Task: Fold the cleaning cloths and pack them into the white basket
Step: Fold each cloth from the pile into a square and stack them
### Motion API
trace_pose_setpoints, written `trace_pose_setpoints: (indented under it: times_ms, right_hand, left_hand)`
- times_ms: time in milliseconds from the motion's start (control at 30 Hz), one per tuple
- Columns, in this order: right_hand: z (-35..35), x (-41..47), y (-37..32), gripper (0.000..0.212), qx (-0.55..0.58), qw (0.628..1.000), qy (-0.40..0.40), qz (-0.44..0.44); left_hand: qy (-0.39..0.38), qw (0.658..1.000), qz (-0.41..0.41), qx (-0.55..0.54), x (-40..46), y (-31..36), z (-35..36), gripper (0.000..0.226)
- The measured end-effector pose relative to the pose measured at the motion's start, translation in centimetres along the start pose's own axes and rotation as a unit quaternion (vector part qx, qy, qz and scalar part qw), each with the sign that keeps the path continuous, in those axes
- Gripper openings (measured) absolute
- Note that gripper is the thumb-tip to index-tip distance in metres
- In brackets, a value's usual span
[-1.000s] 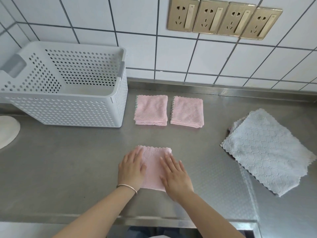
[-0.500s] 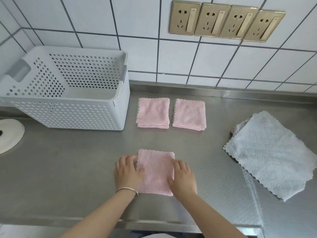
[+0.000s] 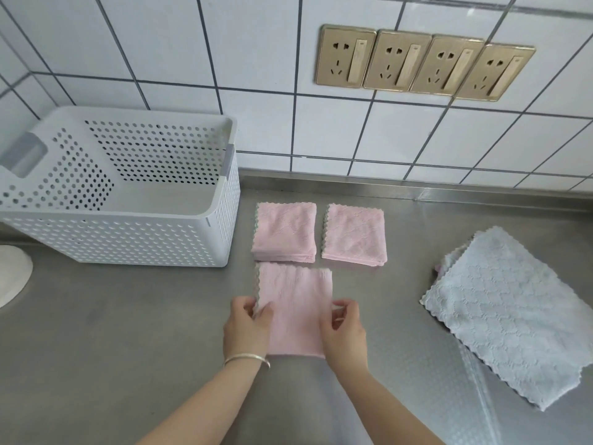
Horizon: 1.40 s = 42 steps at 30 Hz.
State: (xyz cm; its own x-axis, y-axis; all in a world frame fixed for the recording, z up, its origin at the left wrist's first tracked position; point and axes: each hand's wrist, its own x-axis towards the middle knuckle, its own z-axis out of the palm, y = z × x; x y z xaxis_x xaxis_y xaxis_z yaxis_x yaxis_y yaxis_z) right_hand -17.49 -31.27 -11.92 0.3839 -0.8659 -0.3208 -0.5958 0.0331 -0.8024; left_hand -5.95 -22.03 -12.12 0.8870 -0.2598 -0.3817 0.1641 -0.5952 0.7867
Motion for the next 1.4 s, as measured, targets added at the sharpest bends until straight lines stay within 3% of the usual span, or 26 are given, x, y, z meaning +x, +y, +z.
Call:
trace_pose_setpoints:
  times_ms: [233, 567, 667, 733, 800, 867, 1167, 1267, 1333, 1400]
  right_hand:
    - [0.6, 9.6, -7.7, 0.033, 0.069, 0.997, 0.009, -0.036]
    - [5.2, 17.0, -7.2, 0.037, 0.016, 0.999, 0.027, -0.019]
    - [6.3, 17.0, -7.1, 0.048, -0.098, 0.984, 0.086, -0.12]
    - [6.8, 17.3, -6.7, 0.064, -0.286, 0.925, 0.118, -0.222]
    - [6.9, 17.8, -6.7, 0.066, -0.426, 0.865, 0.013, -0.263]
    - [6.9, 18.6, -5.9, 0.061, -0.451, 0.855, -0.067, -0.246]
    - [6.9, 19.4, -6.6, 0.062, -0.466, 0.851, -0.134, -0.202]
    - [4.4, 18.5, -6.7, 0.062, -0.398, 0.881, -0.073, -0.244]
    - [1.5, 17.4, -5.5, 0.055, -0.296, 0.91, 0.063, -0.282]
    - [-2.4, 15.7, -2.4, 0.047, -0.227, 0.917, 0.178, -0.277]
  left_hand:
    - [0.011, 0.985, 0.154, -0.081, 7.5, 8.8, 1.0, 0.043]
    - [-0.007, 0.988, 0.116, 0.099, 16.4, 7.1, 5.0, 0.039]
    - [-0.002, 0.976, 0.137, 0.168, 16.4, 6.8, 5.1, 0.04]
    - [0.026, 0.933, 0.208, 0.294, 16.1, 6.8, 5.3, 0.045]
    - [0.001, 0.866, 0.281, 0.413, 16.2, 6.7, 5.5, 0.058]
    - [-0.06, 0.823, 0.283, 0.488, 17.0, 6.2, 5.8, 0.07]
    - [-0.128, 0.82, 0.199, 0.522, 17.7, 7.2, 5.3, 0.059]
    - [-0.089, 0.826, 0.224, 0.51, 16.1, 10.4, 5.3, 0.06]
    - [-0.056, 0.824, 0.307, 0.474, 14.0, 12.1, 6.3, 0.057]
    - [-0.037, 0.8, 0.412, 0.434, 11.6, 12.7, 8.4, 0.052]
